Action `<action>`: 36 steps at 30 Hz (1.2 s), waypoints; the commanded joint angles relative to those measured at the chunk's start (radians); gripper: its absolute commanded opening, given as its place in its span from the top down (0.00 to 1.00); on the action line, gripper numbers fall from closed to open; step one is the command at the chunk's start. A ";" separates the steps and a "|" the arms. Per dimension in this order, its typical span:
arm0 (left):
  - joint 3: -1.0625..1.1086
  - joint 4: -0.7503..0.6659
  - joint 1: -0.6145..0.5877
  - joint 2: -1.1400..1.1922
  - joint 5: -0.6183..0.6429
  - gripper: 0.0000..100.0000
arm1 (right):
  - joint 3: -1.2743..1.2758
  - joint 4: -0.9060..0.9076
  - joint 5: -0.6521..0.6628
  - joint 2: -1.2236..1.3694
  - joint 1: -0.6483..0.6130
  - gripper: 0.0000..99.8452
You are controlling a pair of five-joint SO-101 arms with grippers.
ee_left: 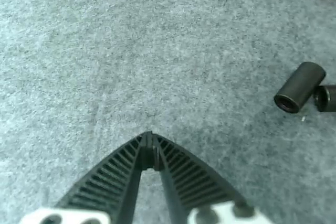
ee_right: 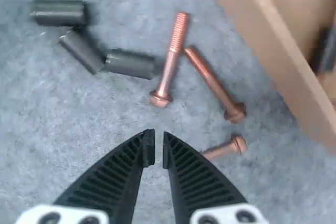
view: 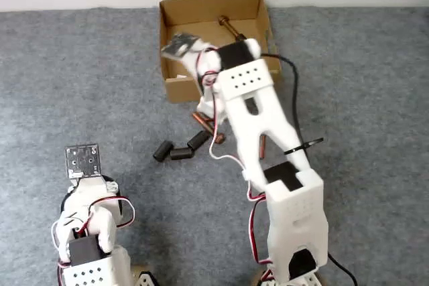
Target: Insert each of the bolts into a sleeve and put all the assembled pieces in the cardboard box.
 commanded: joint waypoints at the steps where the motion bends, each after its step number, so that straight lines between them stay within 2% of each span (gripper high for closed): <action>1: -0.007 -0.012 -0.006 -0.011 -0.005 1.00 | -0.041 0.033 0.077 -0.048 -0.044 0.97; 6: -0.007 -0.012 -0.005 -0.011 -0.005 1.00 | -0.041 0.047 0.124 0.025 -0.111 0.96; 12: -0.007 -0.012 -0.003 -0.011 -0.005 1.00 | -0.041 0.047 0.183 0.139 -0.191 0.83; 20: -0.007 -0.012 -0.003 -0.011 -0.005 1.00 | -0.048 0.015 0.238 0.245 -0.262 0.82; 36: -0.007 -0.012 -0.003 -0.011 -0.005 1.00 | -0.048 -0.150 0.245 0.266 -0.248 0.82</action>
